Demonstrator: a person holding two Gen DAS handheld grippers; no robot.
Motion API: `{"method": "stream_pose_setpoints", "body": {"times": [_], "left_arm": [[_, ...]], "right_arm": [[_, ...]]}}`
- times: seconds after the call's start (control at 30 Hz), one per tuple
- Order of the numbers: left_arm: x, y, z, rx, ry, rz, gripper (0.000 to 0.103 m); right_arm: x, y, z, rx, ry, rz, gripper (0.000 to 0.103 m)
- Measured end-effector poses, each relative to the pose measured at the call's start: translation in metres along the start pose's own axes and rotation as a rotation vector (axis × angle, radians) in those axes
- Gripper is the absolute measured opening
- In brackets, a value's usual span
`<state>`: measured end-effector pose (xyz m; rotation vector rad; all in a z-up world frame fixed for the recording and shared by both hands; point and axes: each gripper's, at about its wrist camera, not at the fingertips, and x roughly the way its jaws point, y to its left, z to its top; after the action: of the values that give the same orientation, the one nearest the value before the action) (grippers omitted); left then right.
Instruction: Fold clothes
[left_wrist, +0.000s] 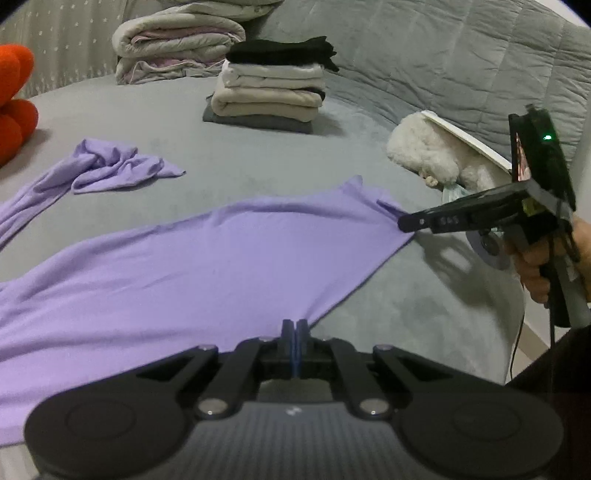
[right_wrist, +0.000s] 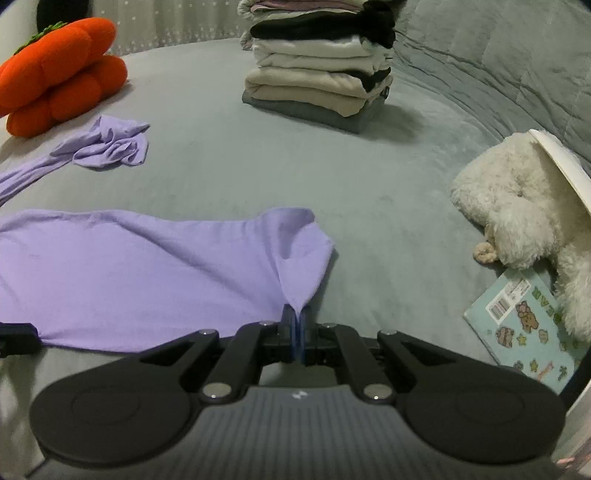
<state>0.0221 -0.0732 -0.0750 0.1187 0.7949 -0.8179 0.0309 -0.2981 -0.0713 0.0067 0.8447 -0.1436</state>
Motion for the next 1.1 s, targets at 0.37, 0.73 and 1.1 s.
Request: {"method": "stream_pose_setpoints", "body": {"times": [0.37,0.73,1.1], "left_arm": [[-0.012,0.021,0.023,-0.112,-0.089,0.026,0.031],[0.001,0.043,0.031,-0.164,-0.092,0.102,0.031],[0.000,0.080,0.036,-0.204,-0.037,0.302,0.031]], "right_arm": [[-0.016,-0.014,0.021,0.067,-0.115,0.035,0.044],[-0.002,0.020,0.017,-0.039,-0.139,0.211,0.036],[0.001,-0.012,0.005,-0.012,-0.046,-0.013,0.035]]}}
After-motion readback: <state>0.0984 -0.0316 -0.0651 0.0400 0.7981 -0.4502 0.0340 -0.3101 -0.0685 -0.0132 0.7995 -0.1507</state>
